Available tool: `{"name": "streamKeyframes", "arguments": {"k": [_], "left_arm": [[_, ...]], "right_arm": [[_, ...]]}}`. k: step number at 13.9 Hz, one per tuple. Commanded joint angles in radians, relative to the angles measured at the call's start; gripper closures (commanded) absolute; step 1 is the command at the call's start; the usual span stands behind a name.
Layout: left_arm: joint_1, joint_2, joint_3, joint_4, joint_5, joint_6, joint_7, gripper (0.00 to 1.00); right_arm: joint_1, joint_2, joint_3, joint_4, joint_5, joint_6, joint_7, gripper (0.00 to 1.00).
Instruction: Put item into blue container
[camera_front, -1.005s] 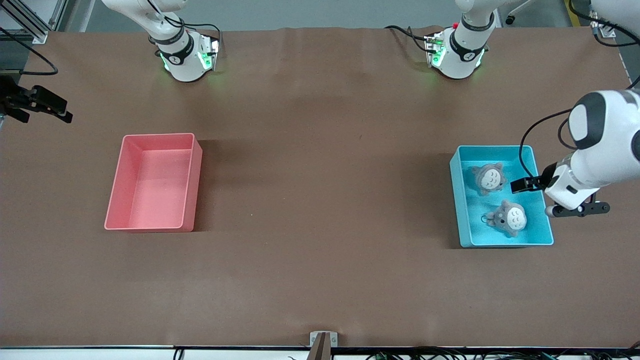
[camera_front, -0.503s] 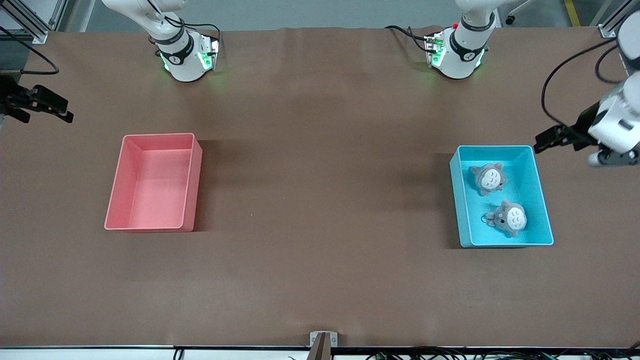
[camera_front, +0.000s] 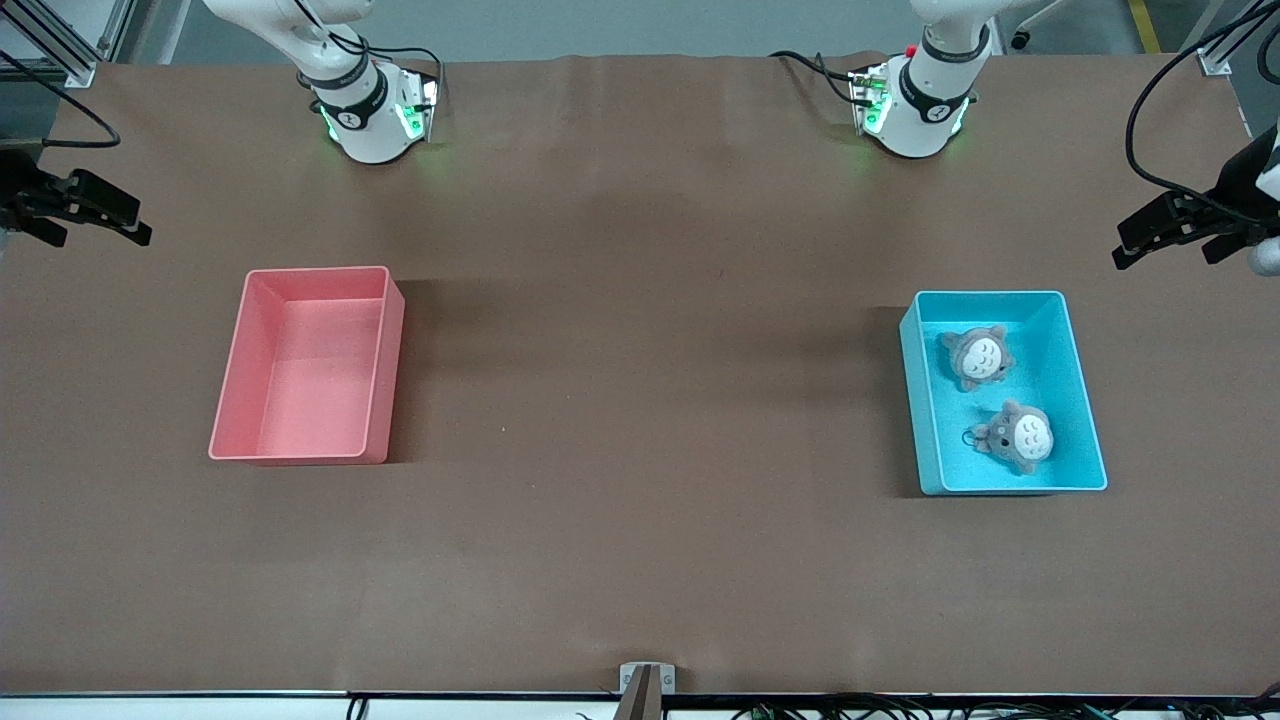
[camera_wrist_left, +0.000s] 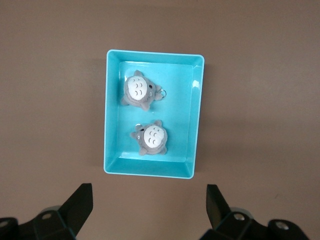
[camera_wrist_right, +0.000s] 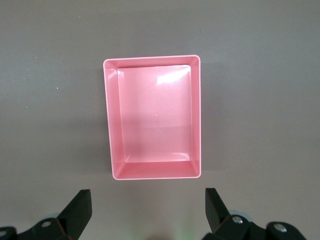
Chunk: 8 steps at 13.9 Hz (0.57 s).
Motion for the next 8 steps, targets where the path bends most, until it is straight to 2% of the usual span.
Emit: {"name": "streamKeyframes", "arguments": {"k": [1,6,7,8], "left_arm": [[0.002,0.024,-0.002,0.029,-0.017,-0.02,0.005,0.0],[-0.02,0.021,0.007,0.029,-0.017,-0.015,0.001,0.0],[-0.064,0.021,0.036,0.03,-0.014,-0.018,-0.001,0.0],[-0.125,0.021,0.105,0.03,-0.012,-0.018,-0.001,0.0]], "right_arm": [[0.004,-0.032,-0.004,-0.03,0.012,0.01,-0.01,0.0],[0.004,-0.032,-0.006,-0.03,0.011,0.01,-0.032,0.0],[0.004,-0.032,-0.006,-0.029,0.005,0.01,-0.032,0.0],[0.004,-0.032,-0.006,-0.029,0.003,0.01,-0.032,0.0]]}}
